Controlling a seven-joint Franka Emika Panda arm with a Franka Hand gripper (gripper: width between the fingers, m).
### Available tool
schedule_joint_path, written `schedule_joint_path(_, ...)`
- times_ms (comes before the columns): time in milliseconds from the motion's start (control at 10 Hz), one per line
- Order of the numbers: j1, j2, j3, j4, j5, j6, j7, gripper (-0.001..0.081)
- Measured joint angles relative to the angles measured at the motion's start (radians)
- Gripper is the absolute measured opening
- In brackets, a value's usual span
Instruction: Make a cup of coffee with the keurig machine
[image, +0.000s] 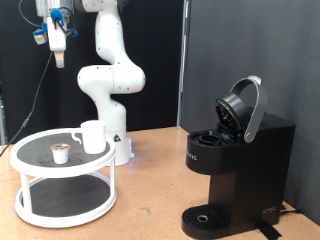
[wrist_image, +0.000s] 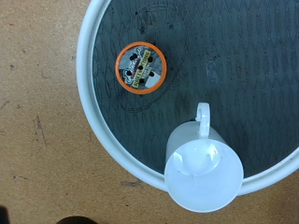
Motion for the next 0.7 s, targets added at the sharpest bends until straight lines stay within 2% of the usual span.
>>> schedule_joint_path(200, 0.000, 0.010, -0.013, -0.030, -0.003, 0.019, -0.008, 0.0734)
schedule_joint_path(700, -0.003, 0.089, -0.029, -0.198, -0.048, 0.326, 0.008, 0.0734)
